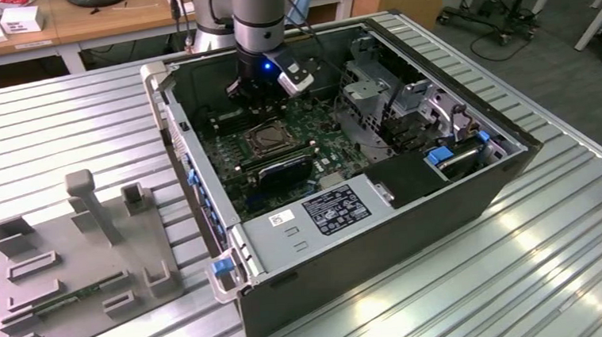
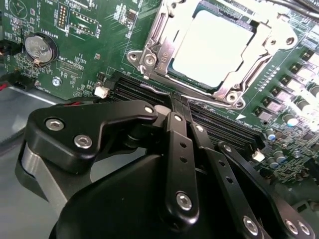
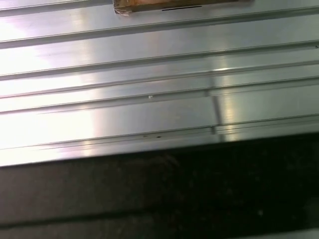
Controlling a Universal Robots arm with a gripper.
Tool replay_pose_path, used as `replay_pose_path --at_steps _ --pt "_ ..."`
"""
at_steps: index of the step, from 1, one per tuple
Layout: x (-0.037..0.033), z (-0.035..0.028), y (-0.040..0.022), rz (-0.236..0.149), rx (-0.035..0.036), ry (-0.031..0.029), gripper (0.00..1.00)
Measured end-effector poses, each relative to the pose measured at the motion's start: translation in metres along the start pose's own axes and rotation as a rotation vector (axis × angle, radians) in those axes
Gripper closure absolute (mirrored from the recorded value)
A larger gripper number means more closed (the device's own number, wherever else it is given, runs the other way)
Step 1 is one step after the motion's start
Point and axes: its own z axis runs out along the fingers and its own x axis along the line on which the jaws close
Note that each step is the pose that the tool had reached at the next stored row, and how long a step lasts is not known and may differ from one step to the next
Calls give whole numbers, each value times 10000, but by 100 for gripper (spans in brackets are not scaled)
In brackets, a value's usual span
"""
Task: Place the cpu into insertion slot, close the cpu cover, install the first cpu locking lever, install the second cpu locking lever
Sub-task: 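Install the first cpu locking lever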
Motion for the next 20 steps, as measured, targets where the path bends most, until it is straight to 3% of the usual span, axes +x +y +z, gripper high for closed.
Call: replay_pose_path --at_steps 9,20 --pt "-1 0 -1 666 27 -77 89" --pt "-42 2 4 681 27 -79 89"
